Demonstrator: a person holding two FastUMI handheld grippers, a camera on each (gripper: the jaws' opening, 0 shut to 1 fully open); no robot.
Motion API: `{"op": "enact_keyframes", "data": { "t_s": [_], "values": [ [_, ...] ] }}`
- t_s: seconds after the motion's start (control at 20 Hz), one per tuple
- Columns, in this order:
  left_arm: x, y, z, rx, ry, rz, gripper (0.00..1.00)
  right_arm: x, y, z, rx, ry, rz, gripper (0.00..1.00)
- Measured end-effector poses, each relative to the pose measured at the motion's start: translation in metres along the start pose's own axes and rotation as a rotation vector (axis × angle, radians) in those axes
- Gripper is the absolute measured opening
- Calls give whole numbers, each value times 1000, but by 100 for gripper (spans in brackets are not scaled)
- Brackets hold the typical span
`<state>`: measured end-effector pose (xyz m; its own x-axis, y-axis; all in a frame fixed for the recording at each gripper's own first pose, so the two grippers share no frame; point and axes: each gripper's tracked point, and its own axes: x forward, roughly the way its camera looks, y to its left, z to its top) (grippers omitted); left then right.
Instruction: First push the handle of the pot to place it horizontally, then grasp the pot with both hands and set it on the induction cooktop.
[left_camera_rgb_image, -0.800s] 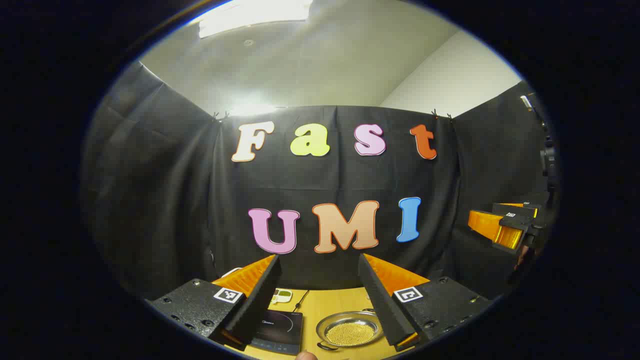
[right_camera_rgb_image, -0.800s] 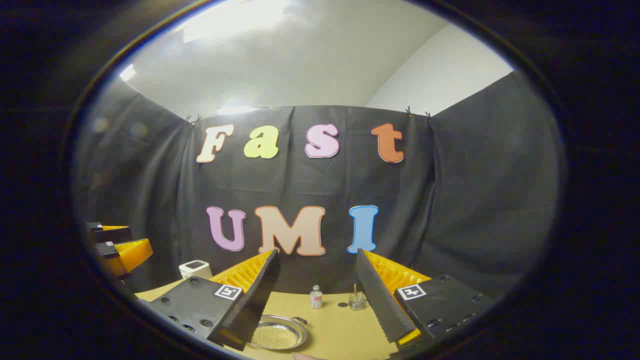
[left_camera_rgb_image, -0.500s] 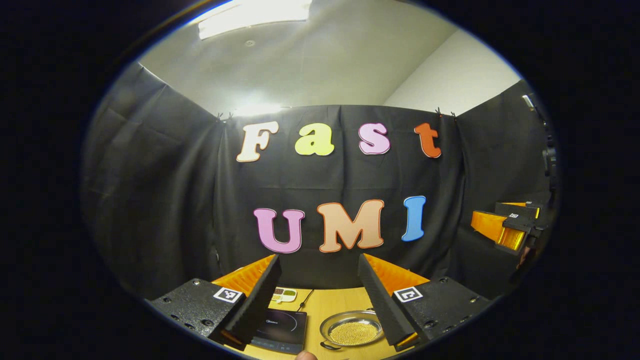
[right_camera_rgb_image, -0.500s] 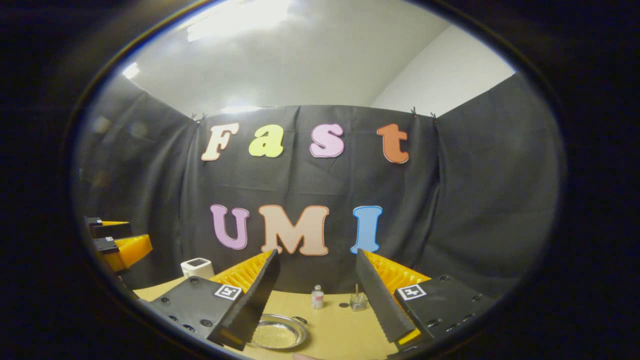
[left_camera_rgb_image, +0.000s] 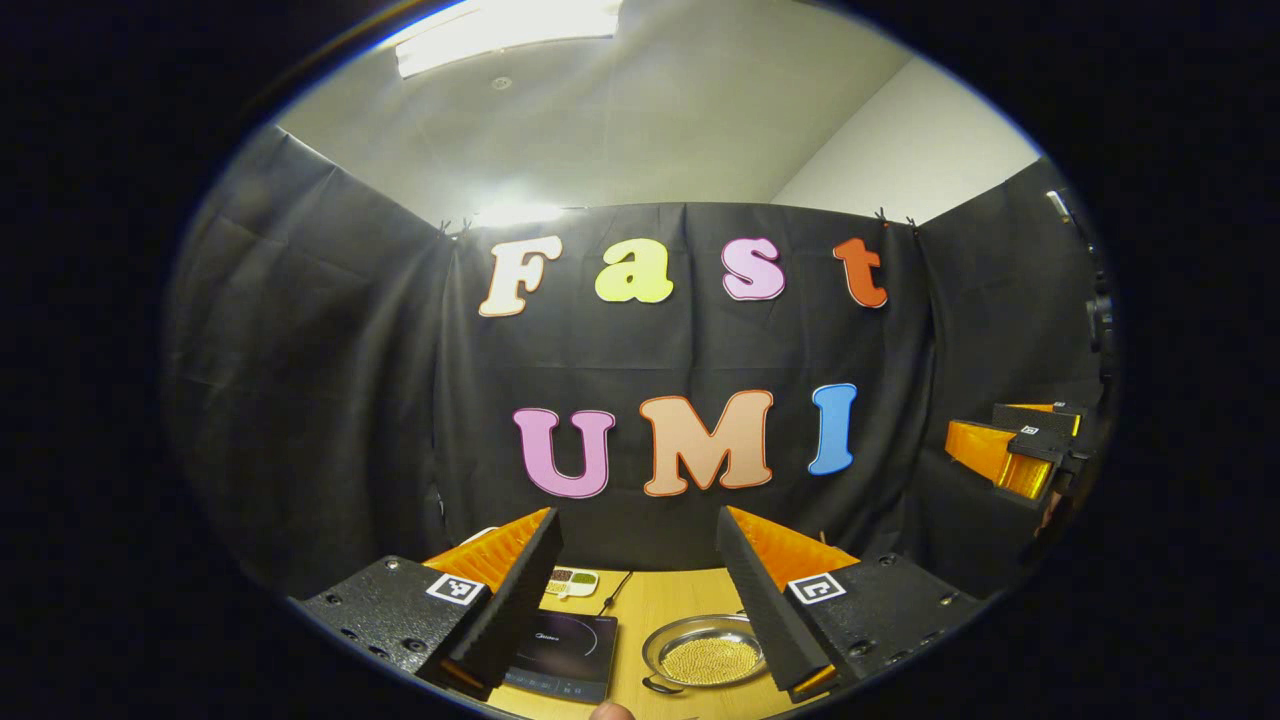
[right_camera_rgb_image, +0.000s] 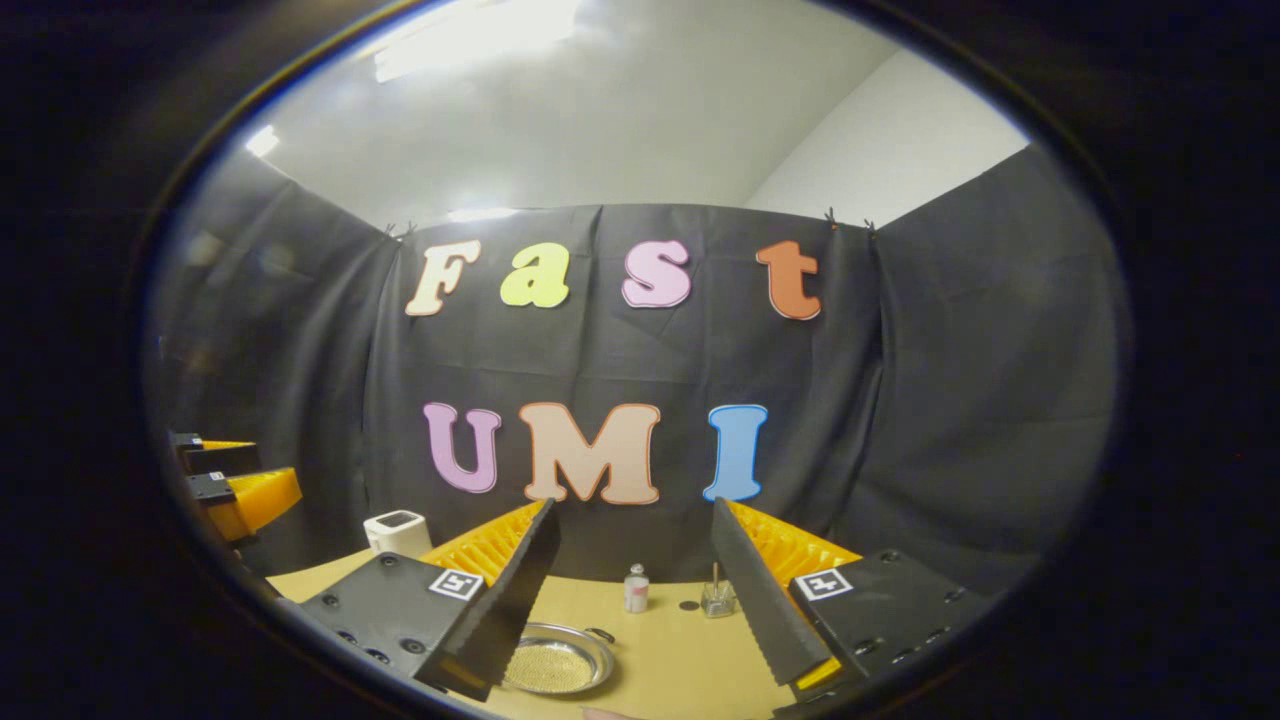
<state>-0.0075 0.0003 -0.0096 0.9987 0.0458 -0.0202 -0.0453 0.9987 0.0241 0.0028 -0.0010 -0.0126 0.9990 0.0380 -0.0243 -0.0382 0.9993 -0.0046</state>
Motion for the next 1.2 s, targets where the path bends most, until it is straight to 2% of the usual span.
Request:
{"op": "enact_keyframes", "data": {
  "t_s": [0.1,0.2,0.3,0.35,0.4,0.45,0.5,0.6,0.65,0.7,0.75,0.8,0.85,0.95,1.0,1.05,1.15,1.2],
  "values": [
    [-2,-1,0,14,2,5,91,1,-2,-2,5,2,5,91],
    [-3,-2,-2,24,7,15,91,3,-2,-6,9,6,11,91],
    [-6,-3,-5,26,16,29,92,3,-3,-12,7,11,26,84],
    [-7,-3,-5,29,24,38,92,5,-5,-17,5,16,26,84],
    [-8,-4,-7,30,28,47,91,6,-4,-20,4,21,39,78],
    [-11,-4,-6,32,31,58,95,6,-2,-26,2,27,54,72],
    [-12,-4,-8,35,29,69,95,7,-1,-30,0,30,67,60],
    [-17,-3,-12,39,39,92,95,12,-5,-35,-8,28,60,47],
    [-19,-3,-12,37,40,96,92,16,-9,-41,-9,43,49,41],
    [-19,-3,-11,37,39,97,95,17,-6,-48,2,58,59,29],
    [-21,-2,-11,43,43,99,95,15,4,-56,20,84,102,23],
    [-21,1,-13,50,41,103,95,15,10,-63,33,103,123,6],
    [-18,4,-13,51,32,103,92,22,11,-70,30,115,112,10],
    [-11,7,-19,38,31,87,92,23,15,-82,42,163,119,3],
    [-5,9,-23,23,30,72,94,22,24,-88,55,177,133,5],
    [2,14,-26,5,23,58,92,26,30,-93,54,184,132,4],
    [19,30,-30,-9,20,33,94,34,41,-104,36,201,114,4],
    [26,43,-33,0,10,21,96,38,52,-113,37,216,111,1]
  ]
}}
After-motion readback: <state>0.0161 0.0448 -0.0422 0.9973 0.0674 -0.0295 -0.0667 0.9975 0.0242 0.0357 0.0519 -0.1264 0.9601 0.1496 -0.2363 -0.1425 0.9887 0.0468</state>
